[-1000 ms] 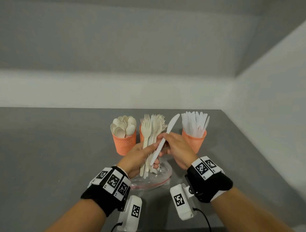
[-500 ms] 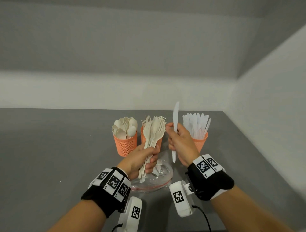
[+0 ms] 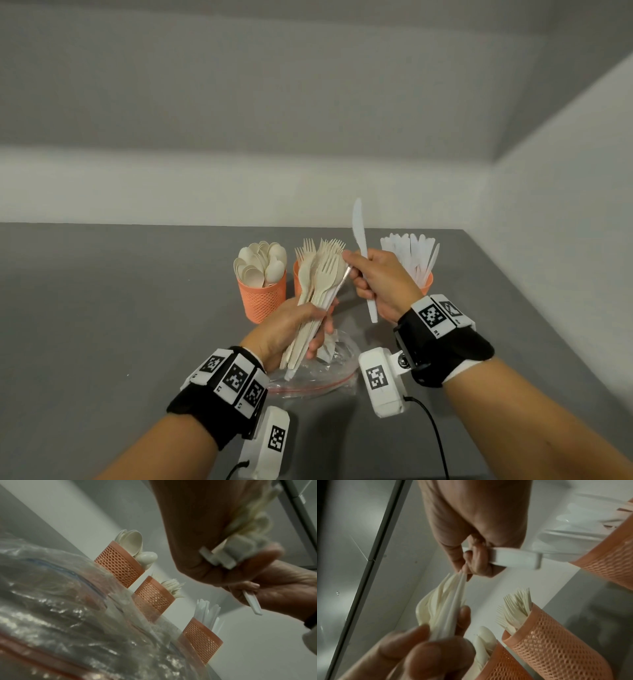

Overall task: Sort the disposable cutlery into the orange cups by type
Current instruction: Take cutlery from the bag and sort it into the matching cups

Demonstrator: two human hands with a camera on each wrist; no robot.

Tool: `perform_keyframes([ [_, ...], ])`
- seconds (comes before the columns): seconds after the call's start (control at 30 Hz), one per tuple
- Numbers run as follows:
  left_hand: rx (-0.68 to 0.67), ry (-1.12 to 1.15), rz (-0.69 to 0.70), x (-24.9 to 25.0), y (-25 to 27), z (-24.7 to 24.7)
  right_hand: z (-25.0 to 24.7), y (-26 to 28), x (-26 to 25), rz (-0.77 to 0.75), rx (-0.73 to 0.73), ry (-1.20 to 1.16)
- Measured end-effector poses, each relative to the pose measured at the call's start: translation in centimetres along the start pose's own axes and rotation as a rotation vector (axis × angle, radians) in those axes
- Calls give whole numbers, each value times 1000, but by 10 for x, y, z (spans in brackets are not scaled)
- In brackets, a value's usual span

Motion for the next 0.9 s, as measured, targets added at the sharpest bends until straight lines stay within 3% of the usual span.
perform_keyframes([
  [0.17,150,-177,63,6,-1,-5,-8,-2,4,1,134,86],
  [0.37,150,-67,83,9,-7,-2,-15,-1,2,-90,269,132],
  [0.53,230,-87,121,12,-7,-7,-17,5,9,-136,336,79],
  [0.6,240,-111,137,12,-8,-7,-11,8,10,-155,291,-11],
  [0.73,225,-75,173,13,-10,-3,18,14,12,-169,-18,-116],
  [0.9,371,-48,187,7,-11,-18,14,10,27,-59,-5,-194],
])
Point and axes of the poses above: each hand's wrist, its own y-axis away from the middle knuckle, its own z-axis out of the palm, x = y × z, the point moved 7 cm from there along -y, towards the middle knuckle, and after that the axes turned 13 degrees about -x, right-handed, at the moved point
